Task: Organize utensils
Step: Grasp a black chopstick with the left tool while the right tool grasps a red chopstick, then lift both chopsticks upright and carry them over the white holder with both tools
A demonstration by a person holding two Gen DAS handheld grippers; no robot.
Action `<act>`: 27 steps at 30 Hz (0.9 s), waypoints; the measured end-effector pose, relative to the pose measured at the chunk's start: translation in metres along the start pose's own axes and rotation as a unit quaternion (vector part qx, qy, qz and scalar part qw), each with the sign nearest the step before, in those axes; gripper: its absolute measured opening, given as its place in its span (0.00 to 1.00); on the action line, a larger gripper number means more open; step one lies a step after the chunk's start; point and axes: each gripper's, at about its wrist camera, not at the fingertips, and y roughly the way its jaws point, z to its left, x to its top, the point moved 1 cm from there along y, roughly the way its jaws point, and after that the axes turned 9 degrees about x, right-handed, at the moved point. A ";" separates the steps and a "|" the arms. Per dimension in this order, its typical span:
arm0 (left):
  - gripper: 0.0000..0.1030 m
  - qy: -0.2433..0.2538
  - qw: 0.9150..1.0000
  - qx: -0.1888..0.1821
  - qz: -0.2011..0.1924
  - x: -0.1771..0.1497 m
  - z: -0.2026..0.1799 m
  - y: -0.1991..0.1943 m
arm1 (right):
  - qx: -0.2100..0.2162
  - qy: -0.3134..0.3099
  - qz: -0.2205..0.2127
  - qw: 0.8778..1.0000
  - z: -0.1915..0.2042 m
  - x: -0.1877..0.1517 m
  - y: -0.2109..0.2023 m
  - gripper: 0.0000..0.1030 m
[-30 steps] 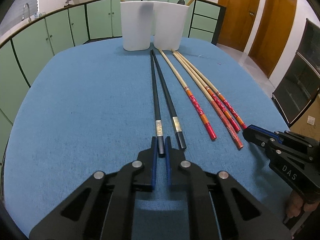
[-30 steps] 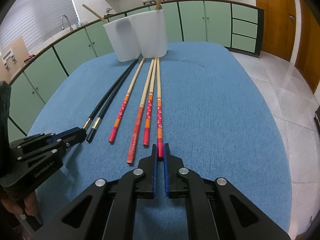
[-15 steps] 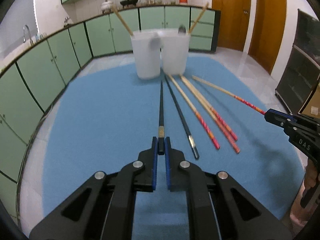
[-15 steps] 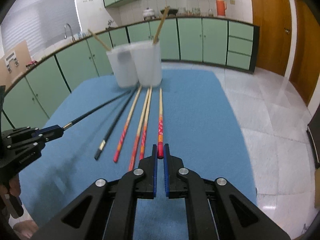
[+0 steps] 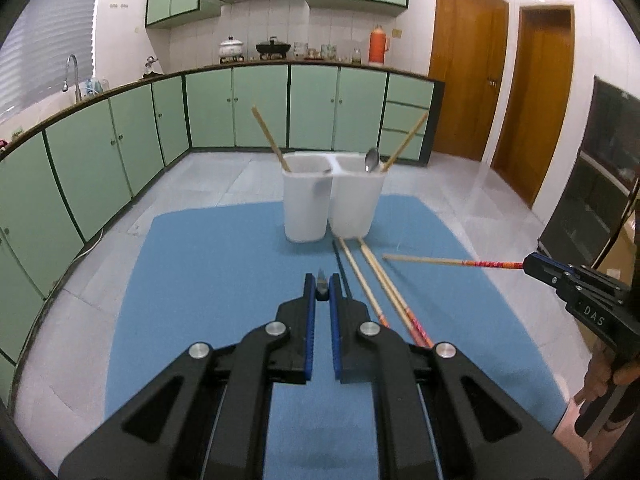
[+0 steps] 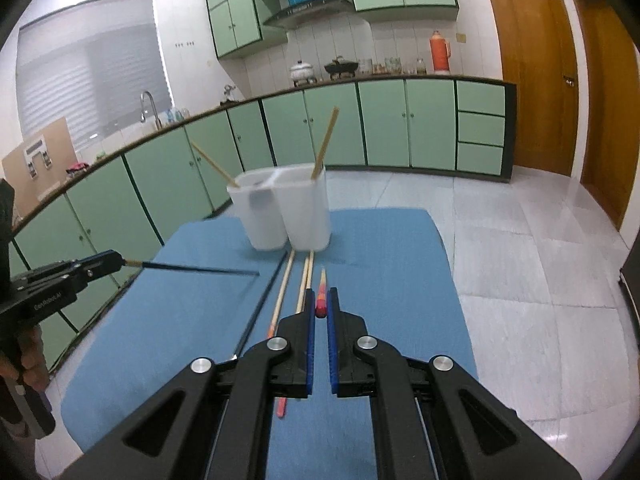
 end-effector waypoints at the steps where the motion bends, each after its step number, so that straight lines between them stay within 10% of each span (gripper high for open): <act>1: 0.06 -0.002 1.000 0.000 -0.005 0.004 0.000 -0.001 | 0.001 -0.001 -0.005 1.000 0.001 0.004 -0.002 0.05; 27: 0.06 -0.021 0.996 -0.020 -0.081 0.073 0.002 -0.009 | 0.041 -0.051 -0.091 0.994 0.027 0.115 -0.018 0.05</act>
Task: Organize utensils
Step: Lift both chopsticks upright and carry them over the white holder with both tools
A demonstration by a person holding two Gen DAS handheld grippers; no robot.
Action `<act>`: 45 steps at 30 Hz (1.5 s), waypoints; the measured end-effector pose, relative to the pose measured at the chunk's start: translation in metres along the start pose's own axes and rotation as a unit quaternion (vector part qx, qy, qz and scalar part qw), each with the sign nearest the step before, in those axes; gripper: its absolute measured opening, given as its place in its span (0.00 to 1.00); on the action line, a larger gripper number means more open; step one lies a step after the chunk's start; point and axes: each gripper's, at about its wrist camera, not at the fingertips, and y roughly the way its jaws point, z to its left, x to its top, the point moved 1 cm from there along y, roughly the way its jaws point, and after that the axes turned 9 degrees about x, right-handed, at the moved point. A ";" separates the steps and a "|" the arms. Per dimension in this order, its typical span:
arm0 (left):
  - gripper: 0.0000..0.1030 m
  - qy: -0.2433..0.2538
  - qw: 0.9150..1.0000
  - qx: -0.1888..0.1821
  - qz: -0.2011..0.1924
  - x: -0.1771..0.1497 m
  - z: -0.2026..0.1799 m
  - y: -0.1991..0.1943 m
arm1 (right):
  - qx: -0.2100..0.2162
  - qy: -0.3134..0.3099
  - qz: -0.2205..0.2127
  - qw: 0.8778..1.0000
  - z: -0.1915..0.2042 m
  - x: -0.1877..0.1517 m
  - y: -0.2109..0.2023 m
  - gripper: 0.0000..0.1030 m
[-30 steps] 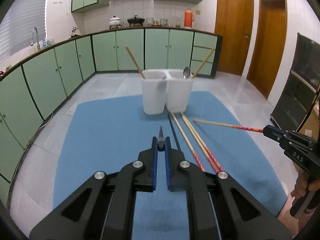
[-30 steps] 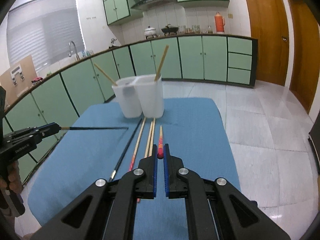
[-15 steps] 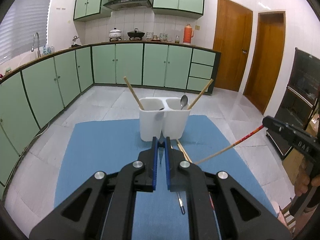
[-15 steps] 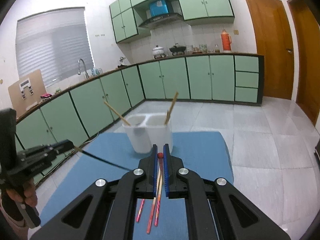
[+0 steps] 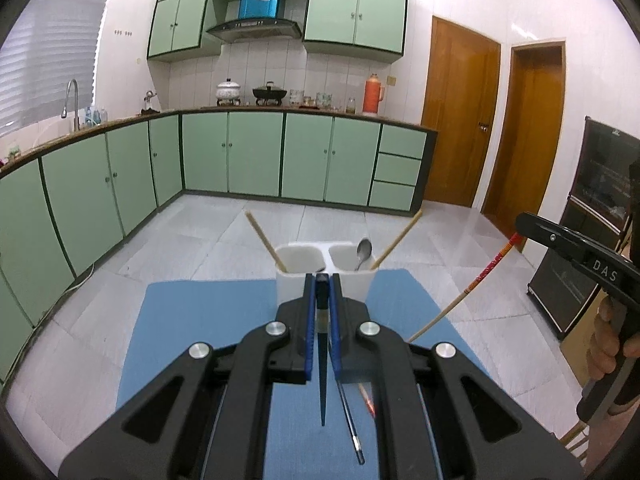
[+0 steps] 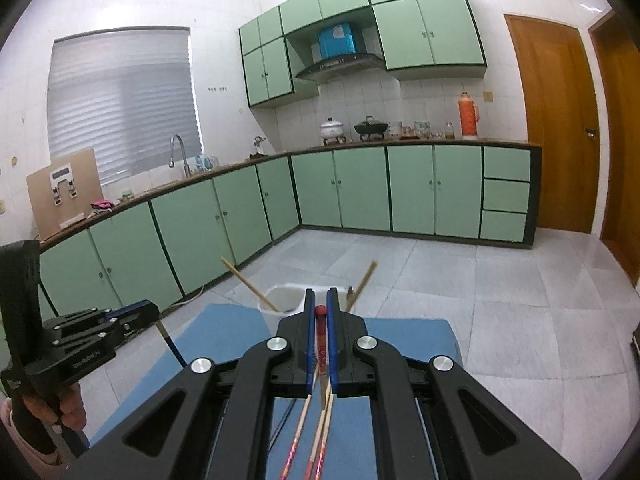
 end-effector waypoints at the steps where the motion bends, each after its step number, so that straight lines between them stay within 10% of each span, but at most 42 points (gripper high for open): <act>1: 0.06 0.000 1.000 0.000 -0.004 0.004 -0.001 0.000 | 0.001 -0.002 -0.004 1.000 0.001 0.004 0.001 0.05; 24: 0.05 -0.023 0.988 0.012 -0.155 0.126 -0.028 0.031 | -0.002 -0.015 -0.078 0.997 -0.017 0.097 0.046 0.05; 45: 0.06 -0.020 0.998 0.020 -0.056 0.077 -0.006 0.139 | 0.000 -0.010 0.003 1.000 -0.037 0.047 0.135 0.05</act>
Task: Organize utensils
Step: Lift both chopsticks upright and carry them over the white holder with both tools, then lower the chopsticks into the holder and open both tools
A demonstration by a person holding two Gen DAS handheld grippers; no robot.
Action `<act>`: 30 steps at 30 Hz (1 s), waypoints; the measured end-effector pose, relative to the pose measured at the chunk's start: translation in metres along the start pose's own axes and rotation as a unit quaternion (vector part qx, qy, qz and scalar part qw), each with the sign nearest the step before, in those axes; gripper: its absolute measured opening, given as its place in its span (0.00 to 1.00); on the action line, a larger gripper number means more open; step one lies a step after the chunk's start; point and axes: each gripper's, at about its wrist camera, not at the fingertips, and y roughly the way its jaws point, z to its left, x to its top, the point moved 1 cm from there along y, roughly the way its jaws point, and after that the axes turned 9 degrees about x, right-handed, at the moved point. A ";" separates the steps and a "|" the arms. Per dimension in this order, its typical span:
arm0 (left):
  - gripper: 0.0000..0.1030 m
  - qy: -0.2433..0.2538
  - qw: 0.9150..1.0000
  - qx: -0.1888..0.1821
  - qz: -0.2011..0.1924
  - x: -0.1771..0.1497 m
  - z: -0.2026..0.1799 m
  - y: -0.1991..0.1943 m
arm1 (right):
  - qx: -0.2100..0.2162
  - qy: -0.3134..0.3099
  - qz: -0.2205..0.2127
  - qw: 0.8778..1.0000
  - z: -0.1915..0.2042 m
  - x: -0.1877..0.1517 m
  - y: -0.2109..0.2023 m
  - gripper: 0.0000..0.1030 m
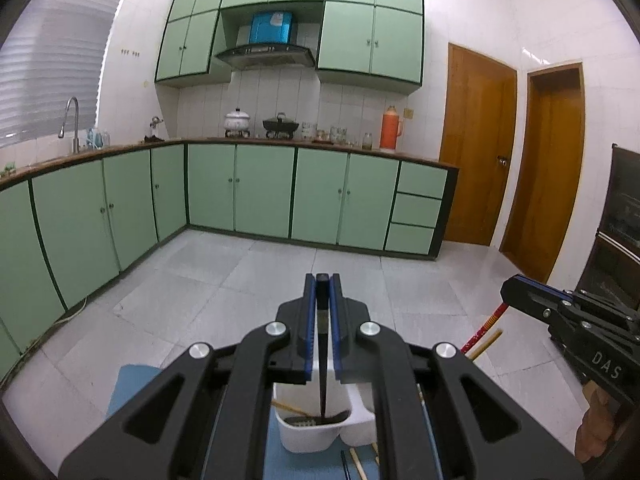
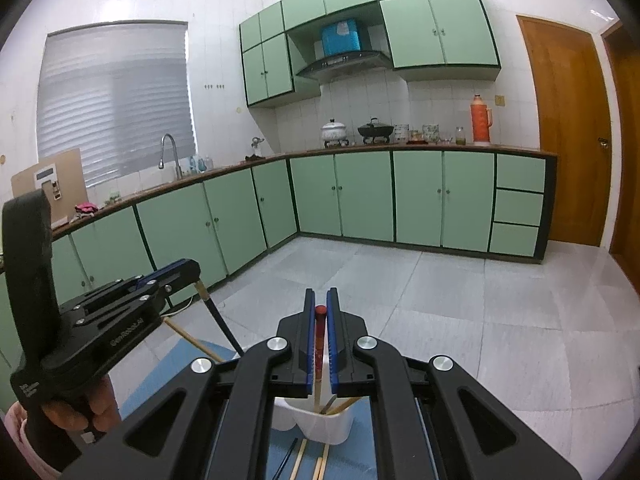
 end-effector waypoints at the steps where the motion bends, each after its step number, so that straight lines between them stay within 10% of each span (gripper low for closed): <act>1: 0.06 0.001 1.000 0.000 0.005 -0.003 0.001 0.002 | 0.001 0.000 0.003 1.000 0.001 -0.002 0.002 0.05; 8: 0.08 0.008 1.000 -0.004 0.030 -0.020 0.004 0.006 | 0.003 -0.008 0.029 1.000 0.006 -0.015 0.010 0.06; 13: 0.46 0.002 1.000 0.000 0.022 -0.021 0.010 -0.006 | -0.004 -0.012 0.035 0.999 0.008 -0.019 0.007 0.16; 23: 0.83 -0.024 0.999 0.018 -0.040 -0.023 0.031 -0.077 | -0.052 0.019 -0.040 0.998 -0.001 -0.027 -0.061 0.82; 30: 0.89 -0.009 0.999 0.031 -0.026 -0.058 0.030 -0.110 | -0.067 0.021 -0.021 0.997 0.010 -0.071 -0.086 0.93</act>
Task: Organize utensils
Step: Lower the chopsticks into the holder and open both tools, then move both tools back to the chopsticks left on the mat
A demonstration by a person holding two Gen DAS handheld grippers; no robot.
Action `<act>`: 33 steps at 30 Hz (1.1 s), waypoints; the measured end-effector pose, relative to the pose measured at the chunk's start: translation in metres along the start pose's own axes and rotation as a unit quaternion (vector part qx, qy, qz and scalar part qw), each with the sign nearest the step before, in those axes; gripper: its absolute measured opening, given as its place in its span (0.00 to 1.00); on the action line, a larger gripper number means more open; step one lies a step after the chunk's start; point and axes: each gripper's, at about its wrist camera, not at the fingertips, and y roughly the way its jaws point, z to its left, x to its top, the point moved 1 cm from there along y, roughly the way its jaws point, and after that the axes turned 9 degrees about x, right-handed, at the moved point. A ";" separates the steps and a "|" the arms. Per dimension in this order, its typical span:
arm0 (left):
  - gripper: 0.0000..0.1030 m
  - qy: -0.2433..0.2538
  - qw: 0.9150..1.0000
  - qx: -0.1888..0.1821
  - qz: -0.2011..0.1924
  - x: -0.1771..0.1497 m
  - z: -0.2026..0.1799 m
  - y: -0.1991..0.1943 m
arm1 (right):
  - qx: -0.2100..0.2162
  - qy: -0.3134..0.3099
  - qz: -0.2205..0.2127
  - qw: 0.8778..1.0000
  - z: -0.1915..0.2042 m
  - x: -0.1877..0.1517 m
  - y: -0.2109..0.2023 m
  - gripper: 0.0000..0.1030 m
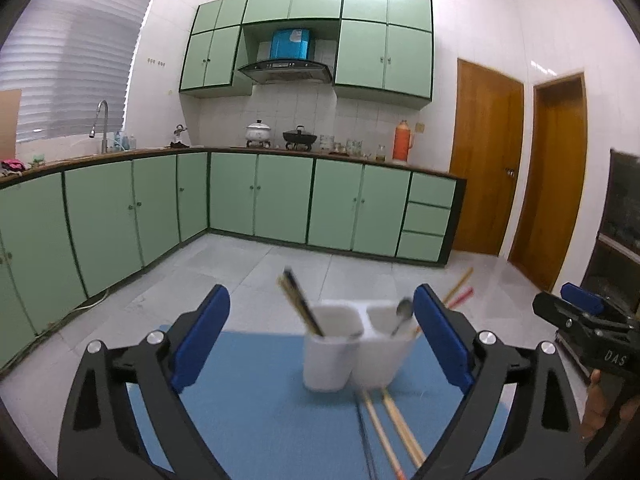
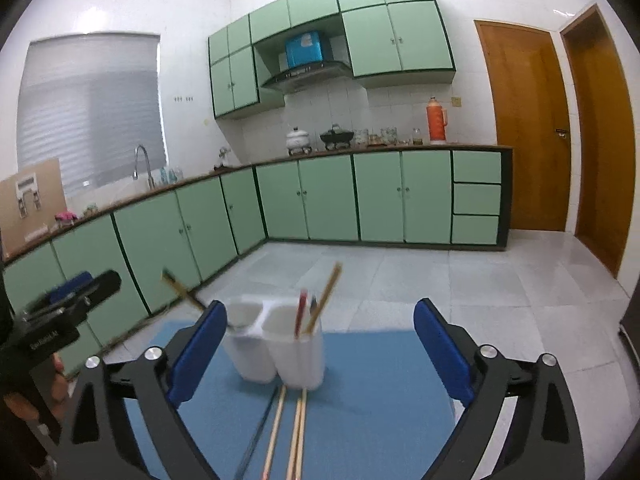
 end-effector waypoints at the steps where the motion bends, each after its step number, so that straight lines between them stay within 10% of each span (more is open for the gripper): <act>1: 0.90 0.007 1.000 0.003 0.007 -0.008 0.000 -0.004 | -0.003 -0.004 0.007 1.000 0.002 -0.006 -0.001 0.93; 18: 0.91 0.069 0.983 0.017 0.169 -0.141 0.023 -0.023 | -0.006 0.022 0.156 0.988 0.016 -0.147 -0.018 0.92; 33: 0.91 0.055 0.977 0.020 0.203 -0.174 0.019 -0.023 | 0.015 0.012 0.238 0.971 0.022 -0.201 -0.007 0.27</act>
